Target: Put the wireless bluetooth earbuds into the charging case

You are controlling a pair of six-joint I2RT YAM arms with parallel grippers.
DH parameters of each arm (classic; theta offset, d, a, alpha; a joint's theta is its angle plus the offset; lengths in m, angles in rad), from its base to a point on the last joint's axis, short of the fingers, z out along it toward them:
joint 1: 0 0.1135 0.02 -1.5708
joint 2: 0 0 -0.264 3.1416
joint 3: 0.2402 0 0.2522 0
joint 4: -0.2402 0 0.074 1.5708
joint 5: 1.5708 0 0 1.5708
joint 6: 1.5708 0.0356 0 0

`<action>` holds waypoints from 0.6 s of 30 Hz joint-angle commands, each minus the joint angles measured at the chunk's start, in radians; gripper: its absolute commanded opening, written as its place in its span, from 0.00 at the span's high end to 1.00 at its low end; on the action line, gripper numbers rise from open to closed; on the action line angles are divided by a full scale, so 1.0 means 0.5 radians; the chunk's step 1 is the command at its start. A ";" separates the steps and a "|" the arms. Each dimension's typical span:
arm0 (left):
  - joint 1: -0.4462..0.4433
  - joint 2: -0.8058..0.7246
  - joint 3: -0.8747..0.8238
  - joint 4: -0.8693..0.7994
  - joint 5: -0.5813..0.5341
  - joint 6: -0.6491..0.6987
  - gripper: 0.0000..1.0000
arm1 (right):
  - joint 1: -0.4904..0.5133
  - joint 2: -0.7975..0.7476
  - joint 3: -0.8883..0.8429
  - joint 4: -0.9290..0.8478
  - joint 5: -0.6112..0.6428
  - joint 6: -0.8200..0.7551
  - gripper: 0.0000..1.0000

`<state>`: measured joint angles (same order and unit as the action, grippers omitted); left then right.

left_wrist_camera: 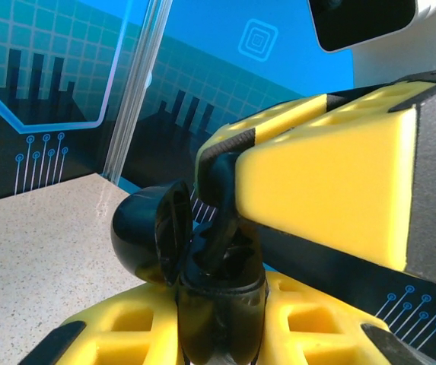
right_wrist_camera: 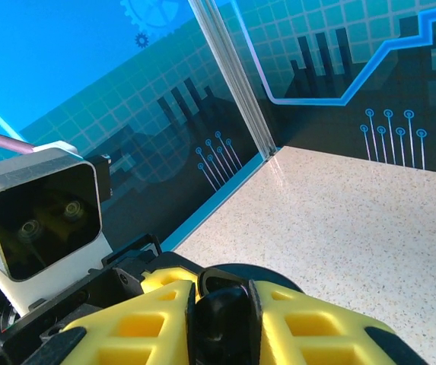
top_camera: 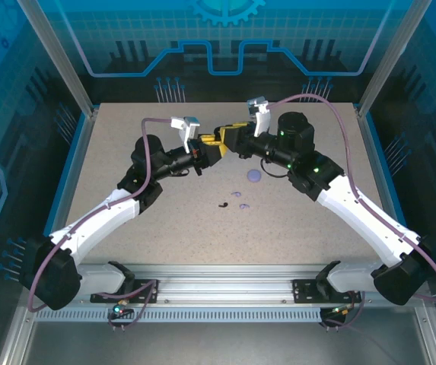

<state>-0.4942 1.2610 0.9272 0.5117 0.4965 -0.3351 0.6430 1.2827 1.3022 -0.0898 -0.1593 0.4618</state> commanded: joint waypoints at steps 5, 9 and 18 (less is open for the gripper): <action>-0.011 -0.086 0.087 0.036 0.058 0.102 0.78 | 0.024 -0.027 0.064 -0.122 0.019 -0.064 0.74; -0.013 -0.085 0.098 0.019 0.096 0.129 0.78 | 0.024 0.002 0.095 -0.152 -0.029 -0.067 0.74; -0.027 -0.086 0.132 -0.096 0.128 0.221 0.78 | 0.024 0.032 0.135 -0.192 -0.039 -0.068 0.74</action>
<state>-0.4961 1.2533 0.9482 0.4610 0.5320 -0.2710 0.6437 1.2900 1.3430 -0.1497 -0.1810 0.4431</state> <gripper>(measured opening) 0.222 0.256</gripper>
